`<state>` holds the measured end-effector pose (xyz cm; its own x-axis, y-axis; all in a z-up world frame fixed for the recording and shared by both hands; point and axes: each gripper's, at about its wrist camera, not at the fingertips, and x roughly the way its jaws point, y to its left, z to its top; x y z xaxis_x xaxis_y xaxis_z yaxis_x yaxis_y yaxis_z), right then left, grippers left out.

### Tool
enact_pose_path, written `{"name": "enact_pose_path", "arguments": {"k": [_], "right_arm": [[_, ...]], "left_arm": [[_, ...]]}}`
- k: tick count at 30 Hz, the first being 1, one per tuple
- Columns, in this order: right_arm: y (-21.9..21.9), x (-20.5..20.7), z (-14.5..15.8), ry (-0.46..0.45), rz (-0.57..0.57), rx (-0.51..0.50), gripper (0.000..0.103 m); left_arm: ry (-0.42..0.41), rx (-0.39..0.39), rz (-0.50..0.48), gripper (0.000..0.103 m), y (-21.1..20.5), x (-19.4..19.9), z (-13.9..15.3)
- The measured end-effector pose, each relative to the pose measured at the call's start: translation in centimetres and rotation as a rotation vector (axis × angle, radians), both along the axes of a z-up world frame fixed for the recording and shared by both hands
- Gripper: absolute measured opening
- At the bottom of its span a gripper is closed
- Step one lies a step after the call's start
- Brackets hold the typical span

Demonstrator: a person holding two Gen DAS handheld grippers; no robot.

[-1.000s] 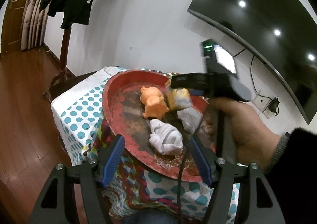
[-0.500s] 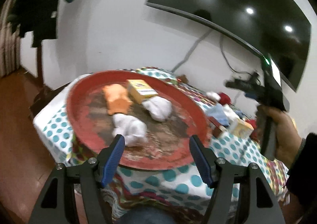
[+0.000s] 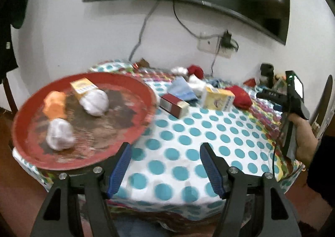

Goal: Organize objects
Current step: 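Move the left gripper toward the second yellow box on the cloth, then grasp the second yellow box with the left gripper and lift it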

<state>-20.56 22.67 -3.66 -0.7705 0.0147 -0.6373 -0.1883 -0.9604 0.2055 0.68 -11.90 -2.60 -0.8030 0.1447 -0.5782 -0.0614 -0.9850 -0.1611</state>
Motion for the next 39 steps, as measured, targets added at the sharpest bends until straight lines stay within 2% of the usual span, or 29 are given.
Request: {"name": "enact_pose_path", "arguments": {"k": [2, 6, 8, 11, 14, 17, 20, 22, 24, 26, 28, 29, 30, 31, 33, 36, 39], "right_arm": [[1.5, 0.3, -0.4, 0.006, -0.010, -0.080, 0.097], [3.8, 0.0, -2.0, -0.046, -0.059, -0.207, 0.097], [5.0, 0.4, -2.3, -0.021, -0.076, -0.274, 0.096], [5.4, 0.6, -2.4, -0.004, -0.071, -0.310, 0.096], [5.6, 0.7, -2.3, 0.004, -0.065, -0.324, 0.097], [5.9, 0.9, -2.4, 0.020, -0.057, -0.354, 0.098], [5.9, 0.9, -2.3, 0.025, -0.048, -0.365, 0.099], [5.8, 0.9, -2.3, 0.024, -0.039, -0.366, 0.099], [5.7, 0.9, -2.4, 0.023, -0.025, -0.369, 0.099], [5.6, 0.9, -2.4, 0.025, -0.016, -0.376, 0.099], [5.6, 0.9, -2.4, 0.027, -0.015, -0.379, 0.099], [5.6, 0.9, -2.4, 0.026, -0.012, -0.377, 0.099], [5.6, 0.9, -2.5, 0.025, -0.010, -0.376, 0.099], [5.6, 0.9, -2.4, 0.023, -0.007, -0.374, 0.099], [5.5, 0.8, -2.4, 0.020, -0.004, -0.370, 0.099], [5.5, 0.8, -2.4, 0.020, -0.003, -0.373, 0.099], [5.5, 0.8, -2.4, 0.021, -0.002, -0.374, 0.099]], "left_arm": [[0.000, 0.009, -0.034, 0.069, 1.9, -1.4, 0.2], [0.002, -0.046, -0.130, 0.069, 7.2, -5.5, 0.9], [-0.020, -0.073, -0.153, 0.069, 9.8, -8.2, 1.1], [-0.052, -0.062, -0.148, 0.069, 12.0, -11.4, 0.9], [-0.061, -0.134, -0.125, 0.069, 14.2, -14.5, 0.5], [-0.070, -0.156, -0.121, 0.069, 15.0, -16.4, 0.3], [-0.072, -0.143, -0.124, 0.069, 15.4, -17.2, 0.4], [-0.062, -0.143, -0.142, 0.069, 15.7, -17.6, 0.7], [-0.061, -0.160, -0.232, 0.069, 16.1, -18.0, 1.2], [-0.070, -0.234, -0.411, 0.069, 17.0, -18.3, 1.9], [-0.048, -0.432, -0.616, 0.069, 18.1, -17.9, 2.4], [-0.022, -0.560, -0.680, 0.069, 18.5, -17.8, 2.4], [-0.021, -0.656, -0.716, 0.069, 18.4, -18.1, 2.3], [-0.047, -0.685, -0.738, 0.069, 18.1, -18.7, 2.2], [-0.157, -0.671, -0.785, 0.069, 17.3, -20.7, 1.8], [-0.164, -0.734, -0.798, 0.069, 17.6, -22.2, 1.1], [-0.211, -0.745, -0.822, 0.069, 18.3, -23.5, 0.0]]}}
